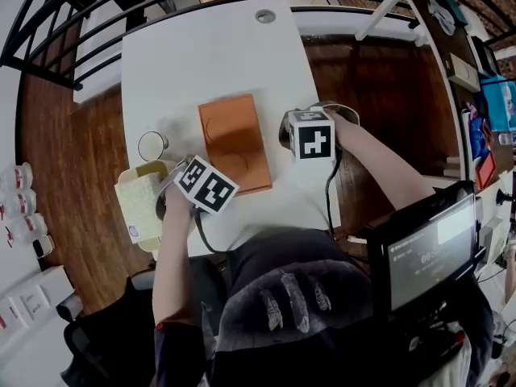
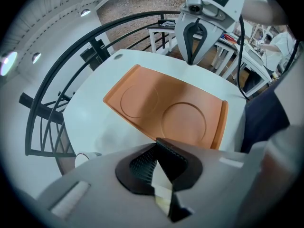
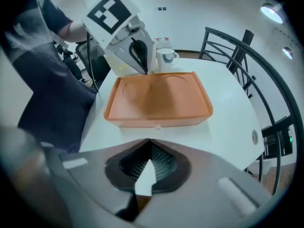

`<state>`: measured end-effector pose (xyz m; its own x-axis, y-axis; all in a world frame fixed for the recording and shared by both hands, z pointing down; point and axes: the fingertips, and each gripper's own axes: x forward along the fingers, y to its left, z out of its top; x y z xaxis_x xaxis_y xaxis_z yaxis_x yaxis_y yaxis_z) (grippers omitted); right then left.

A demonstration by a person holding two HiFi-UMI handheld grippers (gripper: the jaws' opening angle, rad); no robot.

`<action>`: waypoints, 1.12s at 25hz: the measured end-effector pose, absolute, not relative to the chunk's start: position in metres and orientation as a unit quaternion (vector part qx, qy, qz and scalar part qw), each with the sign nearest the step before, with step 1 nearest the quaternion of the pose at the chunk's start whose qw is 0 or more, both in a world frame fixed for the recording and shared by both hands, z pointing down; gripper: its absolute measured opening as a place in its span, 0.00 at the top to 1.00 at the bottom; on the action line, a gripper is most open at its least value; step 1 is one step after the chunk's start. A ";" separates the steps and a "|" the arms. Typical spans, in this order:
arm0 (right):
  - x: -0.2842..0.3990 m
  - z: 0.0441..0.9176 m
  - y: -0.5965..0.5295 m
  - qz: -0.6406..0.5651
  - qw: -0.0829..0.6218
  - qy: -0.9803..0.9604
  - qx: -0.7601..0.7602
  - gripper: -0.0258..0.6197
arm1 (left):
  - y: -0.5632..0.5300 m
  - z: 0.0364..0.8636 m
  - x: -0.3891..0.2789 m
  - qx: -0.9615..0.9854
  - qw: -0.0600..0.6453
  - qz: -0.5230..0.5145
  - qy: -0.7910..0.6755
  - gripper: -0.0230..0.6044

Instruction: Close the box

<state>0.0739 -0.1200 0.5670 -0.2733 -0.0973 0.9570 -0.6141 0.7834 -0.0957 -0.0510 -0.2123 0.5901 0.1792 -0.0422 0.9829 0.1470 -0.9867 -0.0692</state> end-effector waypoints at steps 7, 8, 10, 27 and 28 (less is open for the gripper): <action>0.089 0.559 -0.095 0.241 0.560 -0.758 0.232 0.95 | -0.211 0.590 -0.049 -0.764 0.076 -0.639 -0.037 0.94; 0.089 0.558 -0.091 0.241 0.562 -0.758 0.226 0.95 | -0.211 0.590 -0.049 -0.765 0.076 -0.639 -0.037 0.94; 0.088 0.558 -0.085 0.237 0.567 -0.758 0.218 0.95 | -0.211 0.590 -0.050 -0.765 0.076 -0.639 -0.037 0.94; 0.084 0.558 -0.075 0.242 0.567 -0.758 0.211 0.95 | -0.210 0.591 -0.050 -0.766 0.073 -0.638 -0.031 0.94; 0.084 0.558 -0.075 0.242 0.566 -0.759 0.212 0.95 | -0.210 0.591 -0.050 -0.765 0.073 -0.639 -0.031 0.94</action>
<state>0.0838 -0.0754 0.5579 -0.2704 -0.0475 0.9616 -0.5953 0.7932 -0.1282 -0.0495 -0.2097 0.5911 0.1823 -0.0449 0.9822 0.1409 -0.9874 -0.0713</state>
